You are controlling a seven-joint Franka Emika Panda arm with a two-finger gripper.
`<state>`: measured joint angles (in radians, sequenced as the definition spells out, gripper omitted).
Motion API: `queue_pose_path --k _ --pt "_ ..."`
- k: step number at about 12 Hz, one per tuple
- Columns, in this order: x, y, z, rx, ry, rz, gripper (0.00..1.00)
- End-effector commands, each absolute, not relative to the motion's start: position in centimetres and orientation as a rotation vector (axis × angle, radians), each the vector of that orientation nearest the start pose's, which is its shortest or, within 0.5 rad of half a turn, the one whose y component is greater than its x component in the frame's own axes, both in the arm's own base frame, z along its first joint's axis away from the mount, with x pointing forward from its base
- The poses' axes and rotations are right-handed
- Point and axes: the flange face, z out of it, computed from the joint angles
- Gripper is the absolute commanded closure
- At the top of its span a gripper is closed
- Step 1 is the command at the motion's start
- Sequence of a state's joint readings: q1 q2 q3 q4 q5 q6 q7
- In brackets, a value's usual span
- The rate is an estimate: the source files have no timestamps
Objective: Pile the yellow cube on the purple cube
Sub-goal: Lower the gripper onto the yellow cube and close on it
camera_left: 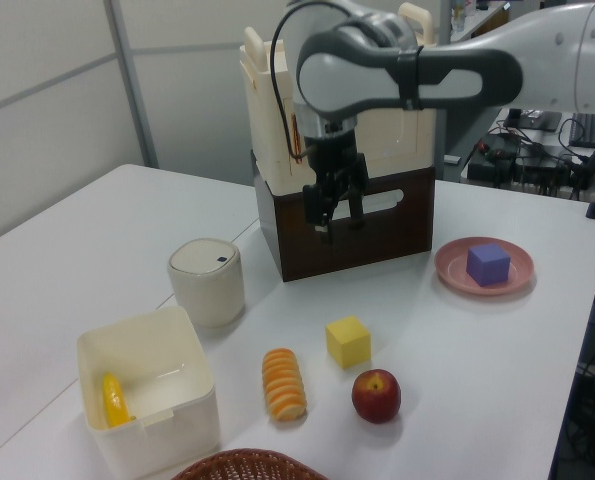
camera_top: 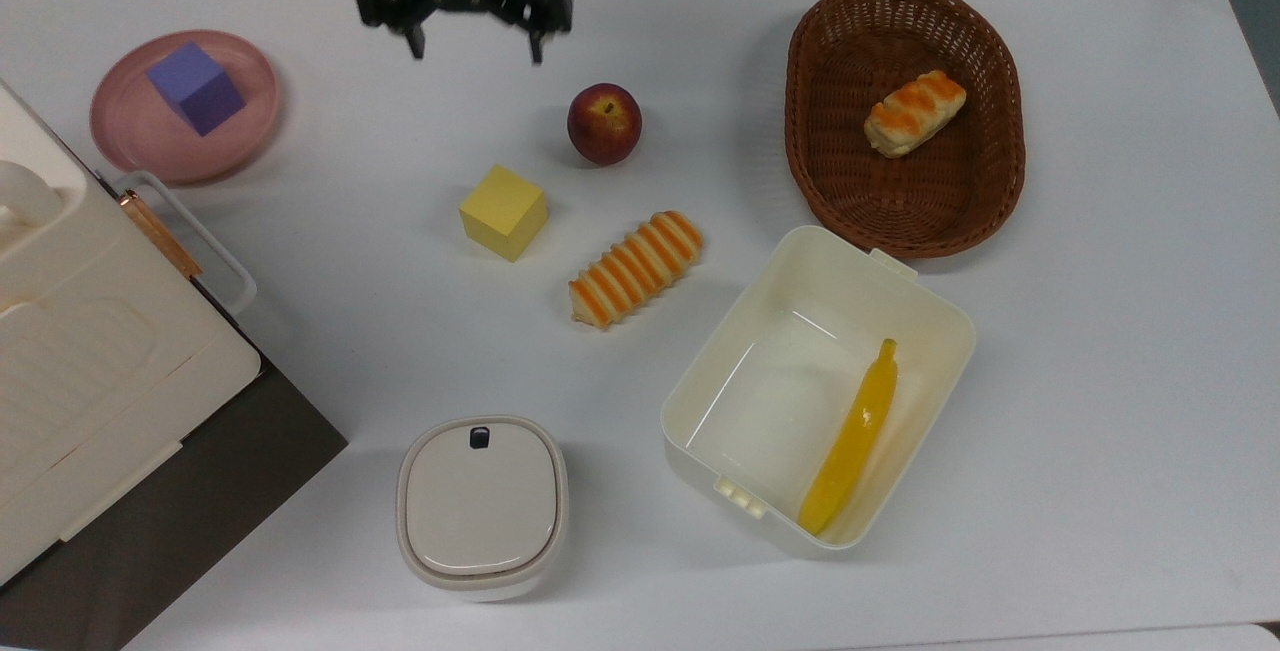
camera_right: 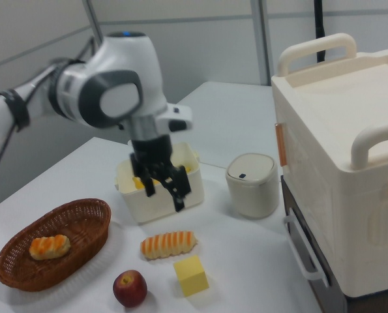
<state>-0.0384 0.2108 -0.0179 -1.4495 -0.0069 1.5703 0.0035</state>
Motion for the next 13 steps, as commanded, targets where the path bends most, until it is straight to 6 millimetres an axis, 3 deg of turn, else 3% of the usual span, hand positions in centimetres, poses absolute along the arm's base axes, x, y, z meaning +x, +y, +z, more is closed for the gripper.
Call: queue_pose_path --k 1,6,11,13 --pt "61.6 -6.6 51.9 -3.107 0.403 0.065 0.0" --pt "62.4 -8.0 45.9 -3.03 0.687 0.057 0.0" --pt "61.1 -9.0 41.5 -3.016 0.754 0.2 0.0" --pt "61.4 -9.0 38.6 -3.013 0.767 0.274 0.0"
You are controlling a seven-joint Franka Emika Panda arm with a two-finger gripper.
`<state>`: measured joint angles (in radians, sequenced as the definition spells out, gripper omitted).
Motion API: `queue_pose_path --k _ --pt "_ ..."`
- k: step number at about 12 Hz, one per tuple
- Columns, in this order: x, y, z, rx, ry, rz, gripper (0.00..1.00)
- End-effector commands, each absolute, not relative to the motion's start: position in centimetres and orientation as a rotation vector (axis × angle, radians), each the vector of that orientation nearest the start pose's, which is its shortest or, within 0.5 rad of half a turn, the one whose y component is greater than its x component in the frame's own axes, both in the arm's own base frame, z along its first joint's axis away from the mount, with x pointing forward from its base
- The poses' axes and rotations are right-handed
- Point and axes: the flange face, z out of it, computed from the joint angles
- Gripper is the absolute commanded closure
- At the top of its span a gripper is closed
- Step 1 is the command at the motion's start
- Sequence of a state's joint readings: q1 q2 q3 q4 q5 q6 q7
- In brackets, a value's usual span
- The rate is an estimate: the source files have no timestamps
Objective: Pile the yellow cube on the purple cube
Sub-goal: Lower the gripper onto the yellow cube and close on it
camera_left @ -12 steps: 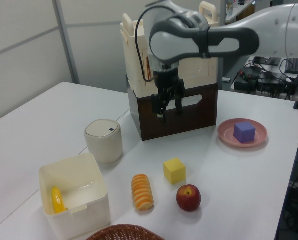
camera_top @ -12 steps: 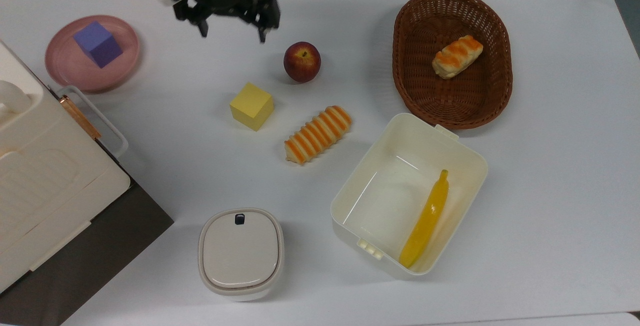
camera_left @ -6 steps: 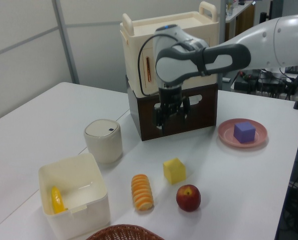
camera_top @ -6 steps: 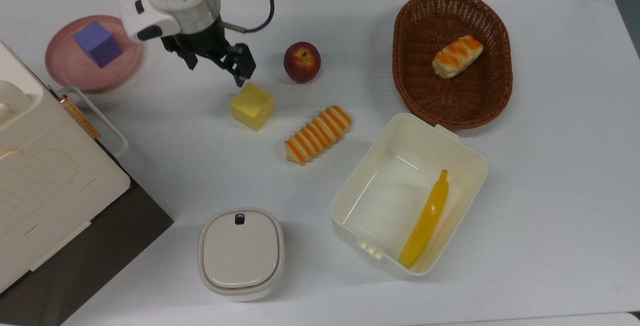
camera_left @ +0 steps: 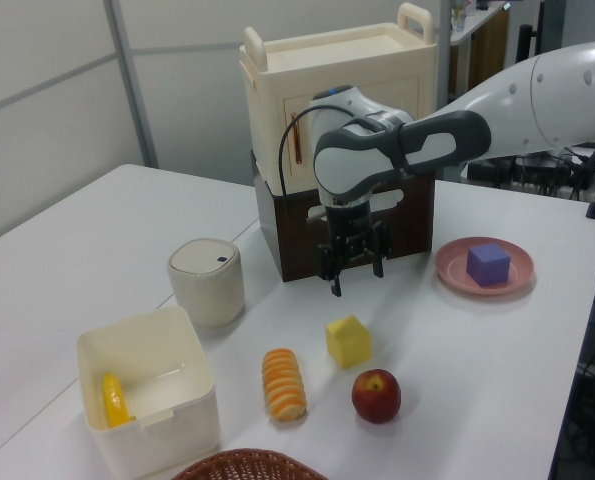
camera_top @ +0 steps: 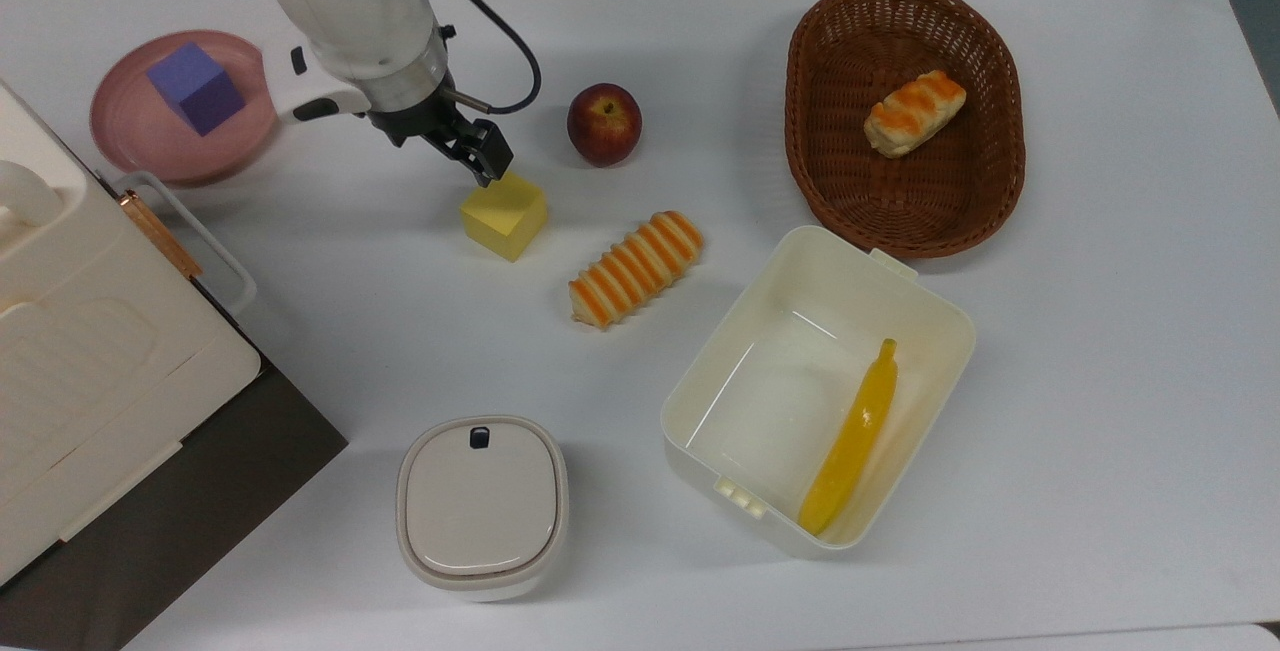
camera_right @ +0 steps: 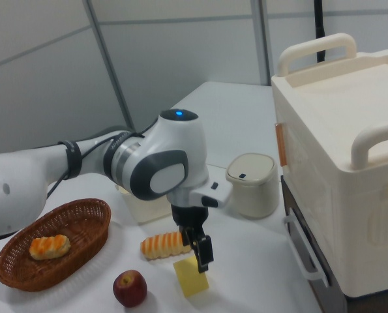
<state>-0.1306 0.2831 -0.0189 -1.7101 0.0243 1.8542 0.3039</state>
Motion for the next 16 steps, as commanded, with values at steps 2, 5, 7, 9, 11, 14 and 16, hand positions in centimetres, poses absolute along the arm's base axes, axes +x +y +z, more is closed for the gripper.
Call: queue_pose_path --k 2,5,7,9,11,14,16 --pt "61.8 -8.9 36.1 -3.004 0.796 0.329 0.0" --pt "62.2 -7.8 34.9 -3.001 0.792 0.352 0.0" --pt "62.4 -6.1 35.1 -2.996 0.759 0.352 0.0" --pt "62.8 -6.1 36.3 -2.982 0.761 0.341 0.0" --pt "62.8 -7.4 38.4 -2.973 0.768 0.353 0.0" --pt "63.2 -6.9 38.7 -2.971 0.763 0.347 0.0" --pt "63.5 -5.6 37.2 -2.97 0.744 0.38 0.0"
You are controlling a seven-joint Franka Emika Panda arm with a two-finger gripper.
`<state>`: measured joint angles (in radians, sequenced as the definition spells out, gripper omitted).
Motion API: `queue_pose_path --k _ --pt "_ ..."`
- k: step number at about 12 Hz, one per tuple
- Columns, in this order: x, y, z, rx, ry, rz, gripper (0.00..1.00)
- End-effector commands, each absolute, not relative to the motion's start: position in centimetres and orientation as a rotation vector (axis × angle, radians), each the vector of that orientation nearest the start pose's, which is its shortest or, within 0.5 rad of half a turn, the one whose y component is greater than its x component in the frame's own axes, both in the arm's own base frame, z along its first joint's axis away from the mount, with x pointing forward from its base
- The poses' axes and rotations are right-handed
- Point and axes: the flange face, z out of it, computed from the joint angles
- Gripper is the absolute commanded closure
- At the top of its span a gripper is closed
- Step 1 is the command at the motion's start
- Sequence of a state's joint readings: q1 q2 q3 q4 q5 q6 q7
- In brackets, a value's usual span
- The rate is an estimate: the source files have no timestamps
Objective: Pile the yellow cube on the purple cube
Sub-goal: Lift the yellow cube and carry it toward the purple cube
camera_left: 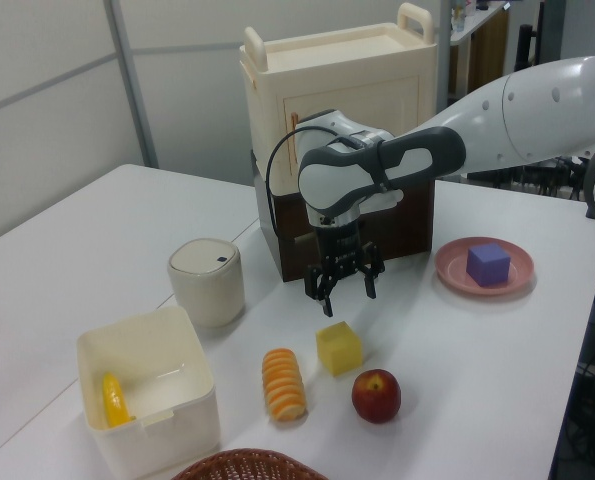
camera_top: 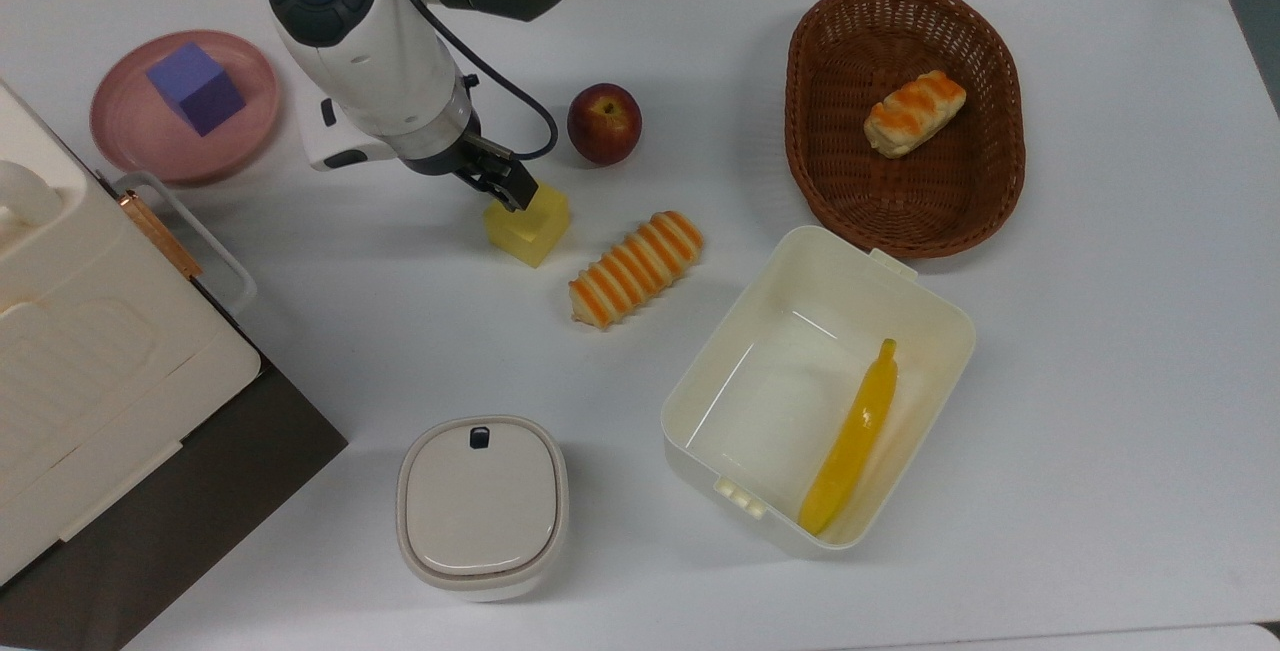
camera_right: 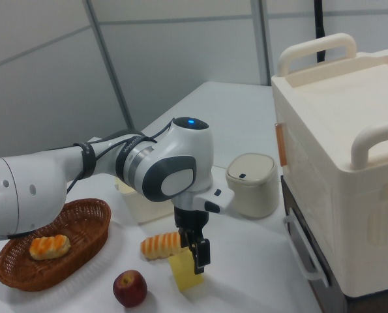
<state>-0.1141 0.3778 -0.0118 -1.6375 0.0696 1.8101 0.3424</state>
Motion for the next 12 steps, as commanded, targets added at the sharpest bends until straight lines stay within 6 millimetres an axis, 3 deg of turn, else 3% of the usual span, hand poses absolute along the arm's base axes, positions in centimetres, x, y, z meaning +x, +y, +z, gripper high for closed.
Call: queue_pose_path --k 1,4,12 --pt "63.6 -4.7 36.9 -2.972 0.731 0.386 0.0" --pt "64.2 -3.2 35.4 -2.978 0.719 0.374 0.0" --pt "64.6 -3.0 32.4 -2.99 0.713 0.396 0.0"
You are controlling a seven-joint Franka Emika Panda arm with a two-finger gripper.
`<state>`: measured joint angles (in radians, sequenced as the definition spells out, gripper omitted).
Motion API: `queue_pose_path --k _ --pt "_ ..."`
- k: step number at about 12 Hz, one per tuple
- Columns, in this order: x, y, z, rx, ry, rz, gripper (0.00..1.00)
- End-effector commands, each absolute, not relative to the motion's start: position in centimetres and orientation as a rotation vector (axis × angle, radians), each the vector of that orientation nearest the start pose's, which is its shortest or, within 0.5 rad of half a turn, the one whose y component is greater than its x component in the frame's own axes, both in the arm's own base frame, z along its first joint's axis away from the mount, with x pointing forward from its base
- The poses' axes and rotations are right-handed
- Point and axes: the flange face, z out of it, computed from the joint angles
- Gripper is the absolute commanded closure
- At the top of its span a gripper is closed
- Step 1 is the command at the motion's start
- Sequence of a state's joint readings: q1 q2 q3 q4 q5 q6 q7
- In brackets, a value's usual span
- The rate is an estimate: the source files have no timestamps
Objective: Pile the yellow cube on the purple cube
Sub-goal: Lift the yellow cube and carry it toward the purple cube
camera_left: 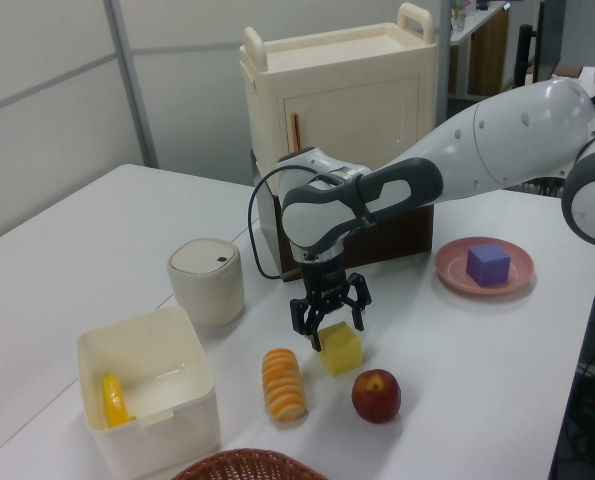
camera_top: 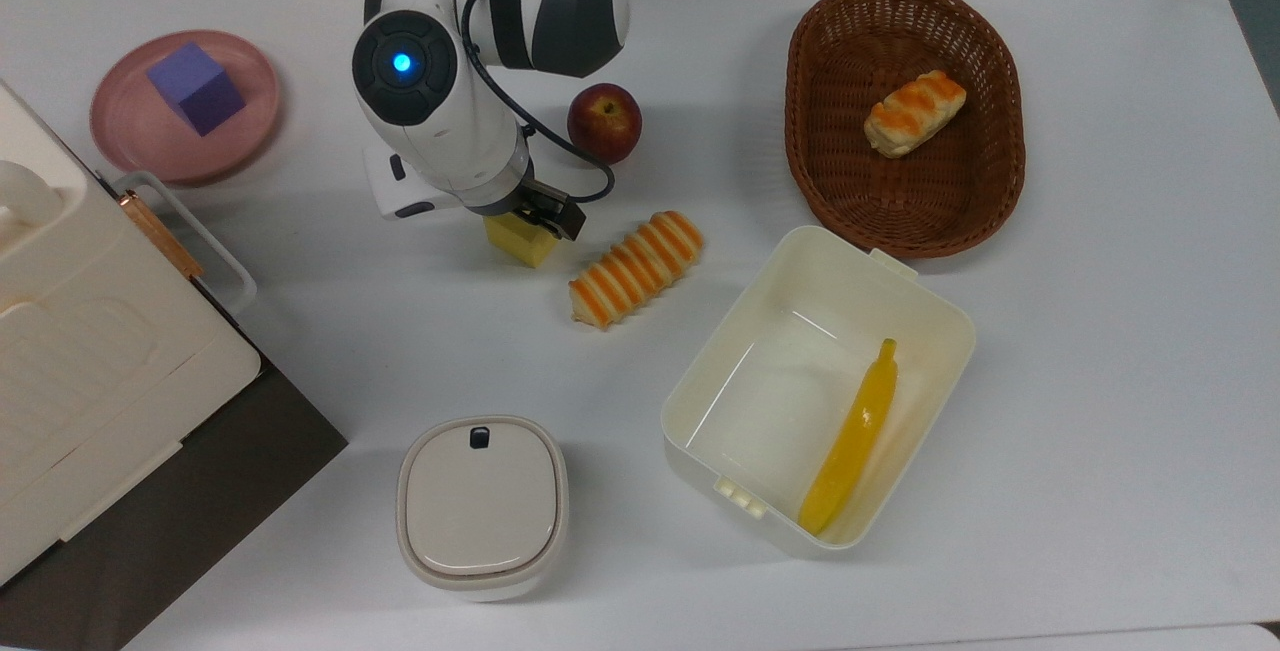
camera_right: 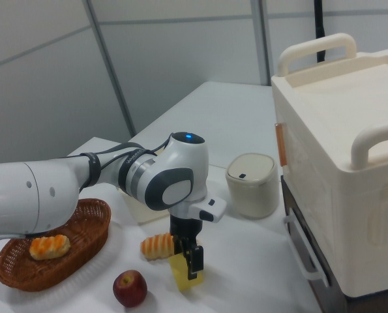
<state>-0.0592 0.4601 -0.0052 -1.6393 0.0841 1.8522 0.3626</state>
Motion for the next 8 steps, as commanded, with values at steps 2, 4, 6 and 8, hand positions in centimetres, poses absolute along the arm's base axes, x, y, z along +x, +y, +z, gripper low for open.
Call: queue_pose_path --k 2,4,6,8 --pt "64.65 -2.11 32.26 -3.002 0.691 0.399 0.0" --pt "64.69 -2.03 32.32 -3.006 0.687 0.396 0.21" --pt "64.73 -2.02 32.49 -3.004 0.693 0.392 0.54" --pt "64.67 -2.31 32.85 -3.005 0.691 0.389 0.67"
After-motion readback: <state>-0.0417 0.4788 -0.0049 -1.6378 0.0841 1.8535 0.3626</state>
